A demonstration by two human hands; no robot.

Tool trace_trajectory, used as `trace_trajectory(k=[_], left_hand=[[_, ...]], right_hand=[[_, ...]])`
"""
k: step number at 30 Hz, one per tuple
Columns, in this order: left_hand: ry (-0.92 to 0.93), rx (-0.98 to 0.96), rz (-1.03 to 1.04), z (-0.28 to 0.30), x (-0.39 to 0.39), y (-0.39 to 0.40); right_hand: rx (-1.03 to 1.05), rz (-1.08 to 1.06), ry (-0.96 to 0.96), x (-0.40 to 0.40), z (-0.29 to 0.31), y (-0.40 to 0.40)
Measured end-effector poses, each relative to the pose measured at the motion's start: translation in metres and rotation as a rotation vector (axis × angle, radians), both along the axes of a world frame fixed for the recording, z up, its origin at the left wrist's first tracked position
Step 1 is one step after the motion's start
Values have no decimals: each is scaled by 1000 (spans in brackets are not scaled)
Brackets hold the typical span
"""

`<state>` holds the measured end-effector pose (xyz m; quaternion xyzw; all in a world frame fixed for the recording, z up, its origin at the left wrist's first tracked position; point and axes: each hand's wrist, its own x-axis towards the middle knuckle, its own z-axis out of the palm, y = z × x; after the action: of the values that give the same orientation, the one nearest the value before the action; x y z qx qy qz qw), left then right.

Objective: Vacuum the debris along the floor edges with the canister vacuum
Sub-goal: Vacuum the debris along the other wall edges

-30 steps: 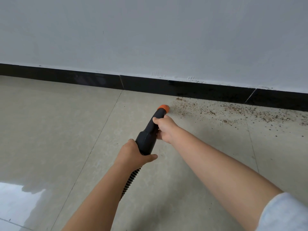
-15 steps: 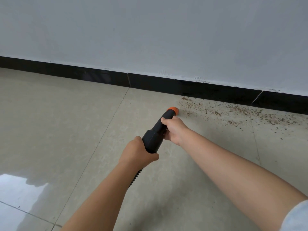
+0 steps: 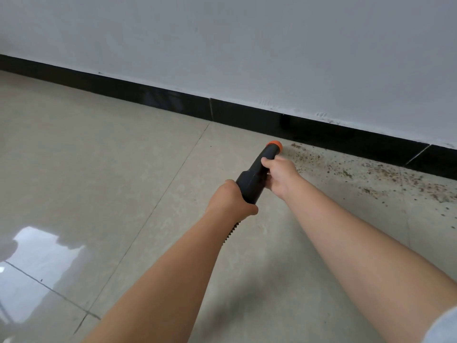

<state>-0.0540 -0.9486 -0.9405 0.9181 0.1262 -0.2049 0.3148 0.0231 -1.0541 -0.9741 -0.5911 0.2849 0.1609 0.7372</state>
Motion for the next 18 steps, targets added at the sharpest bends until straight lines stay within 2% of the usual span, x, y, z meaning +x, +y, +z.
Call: trace_trajectory(k=[3, 12, 18], left_hand=[[-46, 30, 63, -4, 2, 0], [-138, 56, 362, -15, -24, 66], [-114, 66, 430, -15, -32, 95]], right_hand=[[-14, 34, -35, 7, -1, 8], [-52, 357, -179, -6, -1, 97], [-35, 434, -139, -9, -2, 136]])
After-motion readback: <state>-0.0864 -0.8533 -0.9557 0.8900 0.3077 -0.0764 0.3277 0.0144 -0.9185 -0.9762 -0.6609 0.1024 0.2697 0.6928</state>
